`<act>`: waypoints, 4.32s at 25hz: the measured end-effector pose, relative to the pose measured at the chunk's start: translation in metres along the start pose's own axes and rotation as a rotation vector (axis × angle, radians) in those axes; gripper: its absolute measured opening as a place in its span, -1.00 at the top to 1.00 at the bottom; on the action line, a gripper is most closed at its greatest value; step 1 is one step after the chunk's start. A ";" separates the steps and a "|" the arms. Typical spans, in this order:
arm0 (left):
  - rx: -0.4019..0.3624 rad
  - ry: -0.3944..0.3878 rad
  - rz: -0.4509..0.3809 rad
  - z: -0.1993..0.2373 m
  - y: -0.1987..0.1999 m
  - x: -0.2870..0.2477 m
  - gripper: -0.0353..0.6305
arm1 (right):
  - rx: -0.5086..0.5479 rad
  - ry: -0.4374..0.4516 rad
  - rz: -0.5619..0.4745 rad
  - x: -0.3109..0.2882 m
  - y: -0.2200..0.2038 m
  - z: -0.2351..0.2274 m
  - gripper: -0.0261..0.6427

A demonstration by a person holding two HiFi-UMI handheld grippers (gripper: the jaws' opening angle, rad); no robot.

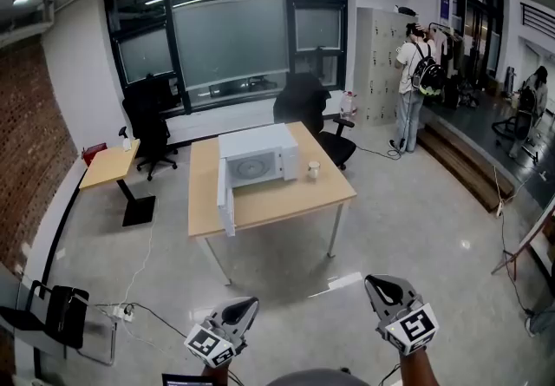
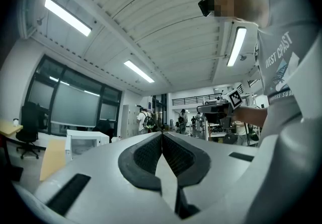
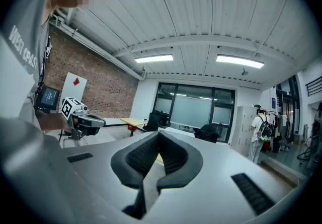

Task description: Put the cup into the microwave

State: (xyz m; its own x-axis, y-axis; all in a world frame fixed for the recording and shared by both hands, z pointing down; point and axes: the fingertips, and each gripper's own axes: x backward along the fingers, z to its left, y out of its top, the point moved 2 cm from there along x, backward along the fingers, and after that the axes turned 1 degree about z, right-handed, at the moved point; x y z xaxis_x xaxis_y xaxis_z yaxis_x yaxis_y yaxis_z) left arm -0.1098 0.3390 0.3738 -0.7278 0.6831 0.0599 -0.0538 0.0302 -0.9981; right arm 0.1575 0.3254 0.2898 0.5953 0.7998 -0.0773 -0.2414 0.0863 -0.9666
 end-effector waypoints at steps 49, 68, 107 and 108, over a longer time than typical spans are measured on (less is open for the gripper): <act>-0.065 0.004 0.135 -0.140 0.004 -0.244 0.83 | -0.207 -0.048 -0.016 0.135 -0.124 -0.260 0.86; -0.043 -0.018 0.097 -0.075 -0.036 -0.309 0.83 | -0.209 -0.096 0.028 0.090 -0.167 -0.308 0.86; 0.027 0.099 0.109 0.377 -0.052 -0.313 0.83 | -0.144 0.041 0.129 -0.487 -0.158 -0.320 0.86; 0.032 0.106 0.113 0.385 -0.054 -0.319 0.83 | -0.150 0.044 0.133 -0.502 -0.165 -0.329 0.86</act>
State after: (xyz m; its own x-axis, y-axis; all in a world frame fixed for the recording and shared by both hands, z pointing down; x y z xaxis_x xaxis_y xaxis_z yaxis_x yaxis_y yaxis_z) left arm -0.1382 -0.1617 0.4140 -0.6543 0.7541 -0.0563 0.0012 -0.0734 -0.9973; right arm 0.1503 -0.2854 0.4076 0.5998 0.7709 -0.2144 -0.2053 -0.1108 -0.9724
